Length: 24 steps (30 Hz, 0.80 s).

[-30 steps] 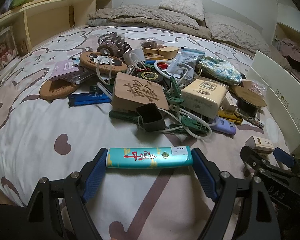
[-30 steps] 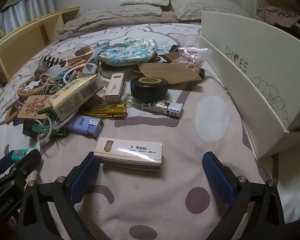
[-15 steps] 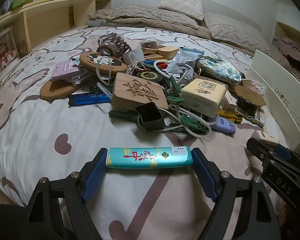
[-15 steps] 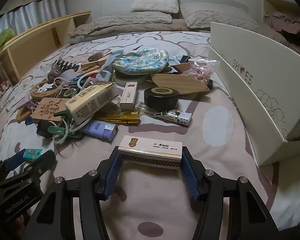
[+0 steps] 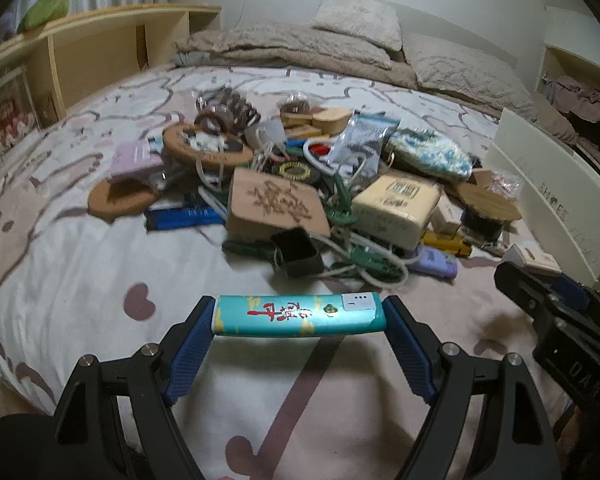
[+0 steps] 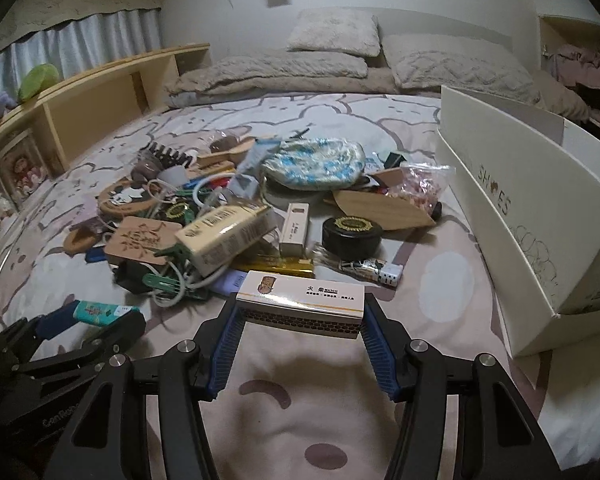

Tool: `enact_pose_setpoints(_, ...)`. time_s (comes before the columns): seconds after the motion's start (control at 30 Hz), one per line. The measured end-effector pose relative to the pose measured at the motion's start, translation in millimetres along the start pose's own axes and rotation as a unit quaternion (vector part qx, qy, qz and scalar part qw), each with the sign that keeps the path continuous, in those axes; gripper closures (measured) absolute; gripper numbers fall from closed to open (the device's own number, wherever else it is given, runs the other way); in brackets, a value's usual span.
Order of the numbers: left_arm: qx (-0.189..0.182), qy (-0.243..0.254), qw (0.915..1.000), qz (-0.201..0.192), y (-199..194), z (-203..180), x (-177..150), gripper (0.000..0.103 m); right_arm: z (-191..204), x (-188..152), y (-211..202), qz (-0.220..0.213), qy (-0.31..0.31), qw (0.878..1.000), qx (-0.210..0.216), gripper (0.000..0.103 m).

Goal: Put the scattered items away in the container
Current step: 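Carry both held boxes over the open white cardboard box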

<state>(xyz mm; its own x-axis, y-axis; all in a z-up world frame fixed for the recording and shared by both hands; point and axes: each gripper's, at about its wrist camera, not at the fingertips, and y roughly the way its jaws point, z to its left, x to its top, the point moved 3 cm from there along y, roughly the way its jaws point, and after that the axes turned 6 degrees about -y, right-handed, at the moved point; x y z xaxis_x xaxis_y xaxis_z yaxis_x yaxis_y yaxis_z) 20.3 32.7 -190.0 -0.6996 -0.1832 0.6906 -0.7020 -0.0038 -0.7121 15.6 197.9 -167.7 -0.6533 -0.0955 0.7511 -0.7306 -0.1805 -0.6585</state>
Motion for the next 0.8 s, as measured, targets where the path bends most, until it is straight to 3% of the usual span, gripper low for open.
enact_pose_setpoints(0.8, -0.013, 0.024, 0.9984, -0.049, -54, -23, 23, 0.02, -16, 14, -49, -0.043, 0.009, 0.999, 0.001, 0.045)
